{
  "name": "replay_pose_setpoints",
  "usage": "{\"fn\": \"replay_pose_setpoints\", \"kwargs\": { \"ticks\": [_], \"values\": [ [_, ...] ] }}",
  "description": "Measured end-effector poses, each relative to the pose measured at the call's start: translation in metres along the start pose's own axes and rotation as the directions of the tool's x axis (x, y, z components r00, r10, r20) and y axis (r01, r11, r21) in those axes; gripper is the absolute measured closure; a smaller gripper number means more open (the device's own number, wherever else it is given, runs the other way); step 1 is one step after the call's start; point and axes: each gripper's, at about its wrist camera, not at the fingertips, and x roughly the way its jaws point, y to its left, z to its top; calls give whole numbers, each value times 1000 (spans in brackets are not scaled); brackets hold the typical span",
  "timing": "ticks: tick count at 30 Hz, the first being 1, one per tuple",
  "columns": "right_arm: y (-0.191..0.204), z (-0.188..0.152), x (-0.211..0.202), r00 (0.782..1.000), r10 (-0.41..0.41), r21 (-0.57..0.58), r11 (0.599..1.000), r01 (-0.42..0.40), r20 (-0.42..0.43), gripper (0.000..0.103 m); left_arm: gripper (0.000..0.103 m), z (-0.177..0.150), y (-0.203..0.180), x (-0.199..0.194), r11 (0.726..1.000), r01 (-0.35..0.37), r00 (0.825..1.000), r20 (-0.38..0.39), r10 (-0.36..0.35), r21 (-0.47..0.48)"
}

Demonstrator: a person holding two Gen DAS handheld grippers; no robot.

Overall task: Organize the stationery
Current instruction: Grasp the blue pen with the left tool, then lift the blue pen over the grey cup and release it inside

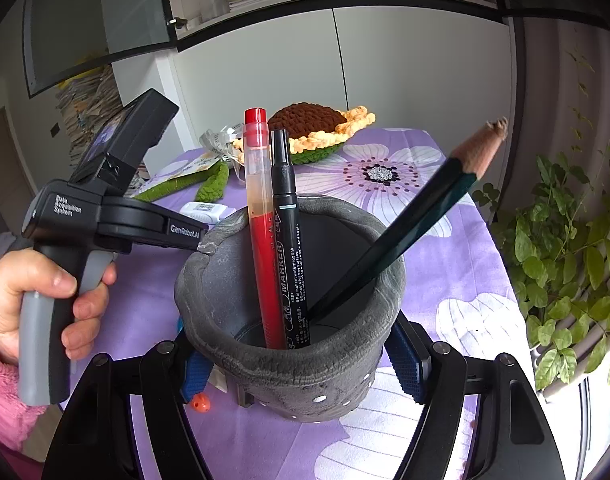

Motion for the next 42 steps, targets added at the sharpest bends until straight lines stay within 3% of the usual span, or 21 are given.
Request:
{"fn": "replay_pose_setpoints", "kwargs": {
  "ticks": [5,8,11,15,18,19,21,25,32,37,42],
  "values": [
    [2,-1,-1,1000,-3,-7,1000,3,0,28,93,-3,-2,-67,995,95,983,159,-97,22],
    [2,-1,0,1000,-4,-8,1000,4,3,28,93,-7,-8,-121,977,205,937,274,-215,64],
    [2,-1,0,1000,-5,-4,1000,5,3,28,93,-11,-23,-158,947,297,871,372,-322,124],
    [2,0,0,1000,-7,-1,1000,7,2,28,93,-23,-45,-185,897,372,743,501,-443,241],
    [-1,0,-1,1000,10,8,1000,-10,3,28,93,-25,-60,-183,857,429,678,524,-515,287],
    [-3,0,-1,1000,19,14,1000,-19,4,28,93,-26,-63,-180,858,421,672,534,-513,295],
    [-7,1,-1,999,34,32,999,-34,2,28,92,-26,-70,-170,865,402,679,536,-501,299],
    [-8,1,-2,999,43,39,998,-43,1,28,92,-23,-70,-141,850,445,680,511,-526,282],
    [-2,0,-1,1000,25,11,1000,-25,2,28,92,-33,-69,-128,858,419,669,538,-513,297],
    [-1,0,-1,1000,23,8,1000,-23,-2,28,92,-43,-63,-123,850,430,674,519,-527,305],
    [2,0,0,1000,13,-6,1000,-13,-4,28,92,-50,-52,-124,849,430,693,491,-528,306]
  ]
}}
